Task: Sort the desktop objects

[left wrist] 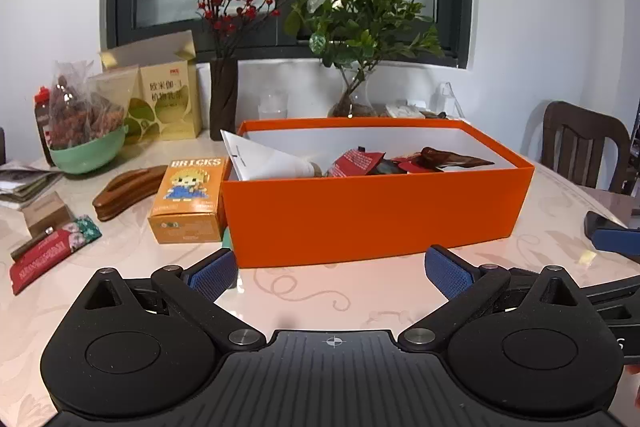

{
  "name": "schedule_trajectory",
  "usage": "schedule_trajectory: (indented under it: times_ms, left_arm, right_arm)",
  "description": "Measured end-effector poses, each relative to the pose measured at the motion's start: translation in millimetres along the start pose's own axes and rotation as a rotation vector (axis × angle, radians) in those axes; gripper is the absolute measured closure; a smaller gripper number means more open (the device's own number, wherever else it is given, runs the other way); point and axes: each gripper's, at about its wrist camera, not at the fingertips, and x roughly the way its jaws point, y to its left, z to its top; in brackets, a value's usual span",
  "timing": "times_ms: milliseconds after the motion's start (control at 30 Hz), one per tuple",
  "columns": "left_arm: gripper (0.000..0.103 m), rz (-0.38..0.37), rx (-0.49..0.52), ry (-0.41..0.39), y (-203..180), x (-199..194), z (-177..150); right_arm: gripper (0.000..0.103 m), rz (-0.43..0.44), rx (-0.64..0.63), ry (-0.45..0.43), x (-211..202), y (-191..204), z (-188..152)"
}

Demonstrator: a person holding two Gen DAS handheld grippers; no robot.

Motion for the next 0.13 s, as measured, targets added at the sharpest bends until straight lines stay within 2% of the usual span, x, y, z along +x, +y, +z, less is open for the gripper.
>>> schedule_trajectory:
  times_ms: [133]
  left_arm:
    - [0.0,-0.007,0.004,0.01,-2.7,2.5,0.1]
  right_arm:
    - [0.0,0.005,0.004,0.01,3.2,-0.4,-1.2]
